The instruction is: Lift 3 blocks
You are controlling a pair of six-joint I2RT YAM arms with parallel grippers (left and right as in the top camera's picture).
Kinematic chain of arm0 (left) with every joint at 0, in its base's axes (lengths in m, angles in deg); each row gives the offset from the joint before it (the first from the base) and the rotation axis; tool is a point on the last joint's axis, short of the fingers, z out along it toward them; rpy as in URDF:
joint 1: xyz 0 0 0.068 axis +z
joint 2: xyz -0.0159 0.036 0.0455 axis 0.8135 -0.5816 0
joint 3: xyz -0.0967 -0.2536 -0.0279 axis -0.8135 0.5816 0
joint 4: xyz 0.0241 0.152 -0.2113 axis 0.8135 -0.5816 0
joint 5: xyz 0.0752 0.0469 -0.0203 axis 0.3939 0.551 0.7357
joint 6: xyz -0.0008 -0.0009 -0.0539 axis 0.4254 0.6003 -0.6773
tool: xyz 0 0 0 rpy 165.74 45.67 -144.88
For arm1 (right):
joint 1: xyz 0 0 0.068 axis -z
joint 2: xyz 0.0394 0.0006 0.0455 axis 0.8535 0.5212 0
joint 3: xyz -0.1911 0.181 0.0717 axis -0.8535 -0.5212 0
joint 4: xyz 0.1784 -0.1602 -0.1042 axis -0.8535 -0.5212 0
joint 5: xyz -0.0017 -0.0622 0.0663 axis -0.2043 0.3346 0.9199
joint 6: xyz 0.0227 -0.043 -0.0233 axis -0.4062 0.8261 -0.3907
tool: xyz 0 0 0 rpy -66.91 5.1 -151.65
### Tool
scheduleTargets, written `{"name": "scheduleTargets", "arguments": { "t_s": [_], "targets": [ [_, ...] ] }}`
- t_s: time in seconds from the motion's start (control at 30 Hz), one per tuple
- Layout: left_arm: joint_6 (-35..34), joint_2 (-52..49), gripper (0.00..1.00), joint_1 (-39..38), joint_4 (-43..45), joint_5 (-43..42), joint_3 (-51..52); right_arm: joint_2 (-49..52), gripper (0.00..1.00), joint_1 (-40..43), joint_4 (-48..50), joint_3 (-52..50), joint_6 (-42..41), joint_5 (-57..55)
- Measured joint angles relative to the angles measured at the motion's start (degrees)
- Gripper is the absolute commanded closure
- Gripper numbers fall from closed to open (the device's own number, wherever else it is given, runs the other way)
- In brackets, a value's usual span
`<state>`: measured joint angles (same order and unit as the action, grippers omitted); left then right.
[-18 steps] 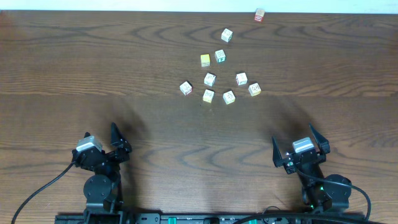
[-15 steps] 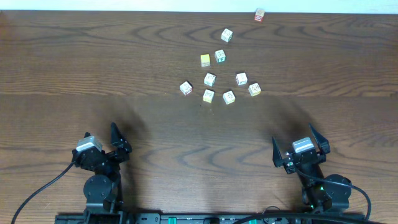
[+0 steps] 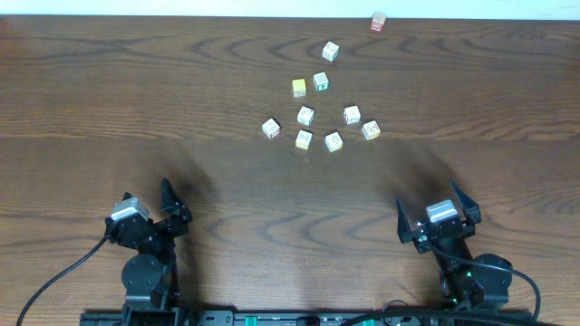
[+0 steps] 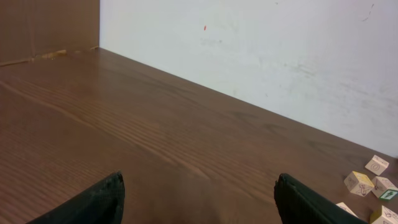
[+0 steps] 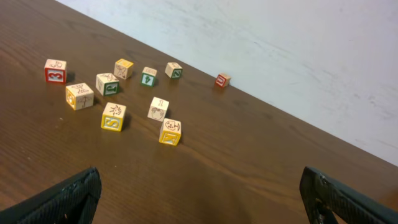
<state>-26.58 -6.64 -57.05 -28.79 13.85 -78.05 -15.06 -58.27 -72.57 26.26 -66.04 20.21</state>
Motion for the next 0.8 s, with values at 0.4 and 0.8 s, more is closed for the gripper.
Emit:
{"name": "scheduleTargets", "arguments": {
  "t_s": [0.4, 0.8],
  "targets": [
    [0.02, 0.00, 0.23, 0.00, 0.02, -0.02, 0.00, 0.00, 0.01, -0.70, 0.00, 0.00, 0.00, -0.02],
    [0.02, 0.00, 0.23, 0.00, 0.00, -0.02, 0.00, 0.00, 0.01, -0.70, 0.00, 0.00, 0.00, -0.02]
  ]
}}
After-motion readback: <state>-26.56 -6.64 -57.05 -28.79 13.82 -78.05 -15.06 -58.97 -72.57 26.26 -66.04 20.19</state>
